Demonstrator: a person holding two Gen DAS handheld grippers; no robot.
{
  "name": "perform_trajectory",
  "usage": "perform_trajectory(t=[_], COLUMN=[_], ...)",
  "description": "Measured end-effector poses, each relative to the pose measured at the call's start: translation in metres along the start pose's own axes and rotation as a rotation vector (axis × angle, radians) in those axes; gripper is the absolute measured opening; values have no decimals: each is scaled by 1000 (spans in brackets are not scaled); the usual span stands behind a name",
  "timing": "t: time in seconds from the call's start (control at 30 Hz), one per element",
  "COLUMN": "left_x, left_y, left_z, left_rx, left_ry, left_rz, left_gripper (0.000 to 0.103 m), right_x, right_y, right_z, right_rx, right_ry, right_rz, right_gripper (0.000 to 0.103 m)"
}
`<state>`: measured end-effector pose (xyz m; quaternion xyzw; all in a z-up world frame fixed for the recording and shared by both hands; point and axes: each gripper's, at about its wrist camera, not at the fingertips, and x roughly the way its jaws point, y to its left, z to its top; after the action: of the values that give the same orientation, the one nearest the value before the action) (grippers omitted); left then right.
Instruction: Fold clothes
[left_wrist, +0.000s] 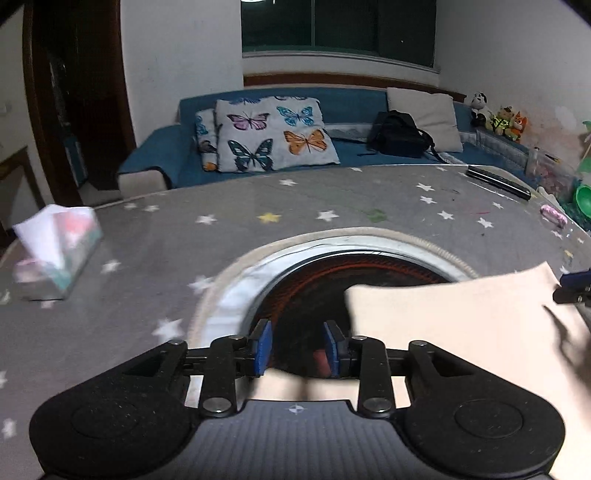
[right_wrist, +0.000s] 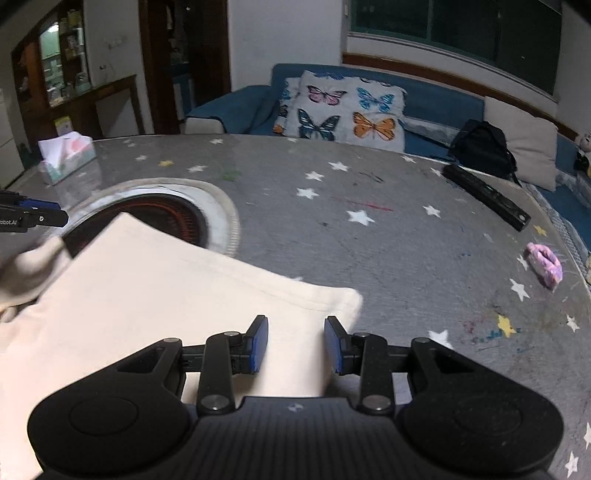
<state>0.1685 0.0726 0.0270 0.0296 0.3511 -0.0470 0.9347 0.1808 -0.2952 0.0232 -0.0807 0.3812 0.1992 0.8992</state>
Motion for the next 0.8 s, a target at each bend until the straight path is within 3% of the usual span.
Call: perform_trajectory(t=[0.23,0.5,0.7,0.8], left_x=[-30,3,14,13], left_y=[-17,-36,-29,-25], left_z=[-33,-38,-38,-38], left_rx=[122,117,84,75], left_ry=[6,58,53,42], left_rz=[-55,-75,-69,-70], left_gripper=[40,38,26,9], right_x=[-21,-33,-38,-39], right_y=[50,91,103,108], right_z=[-2,-4,-6,-6], right_rx=[-89,-158,-190,-194], right_ry=[-21,-27,-28,-30], right_rz=[83,153,168,170], right_gripper=[38,39,39,39])
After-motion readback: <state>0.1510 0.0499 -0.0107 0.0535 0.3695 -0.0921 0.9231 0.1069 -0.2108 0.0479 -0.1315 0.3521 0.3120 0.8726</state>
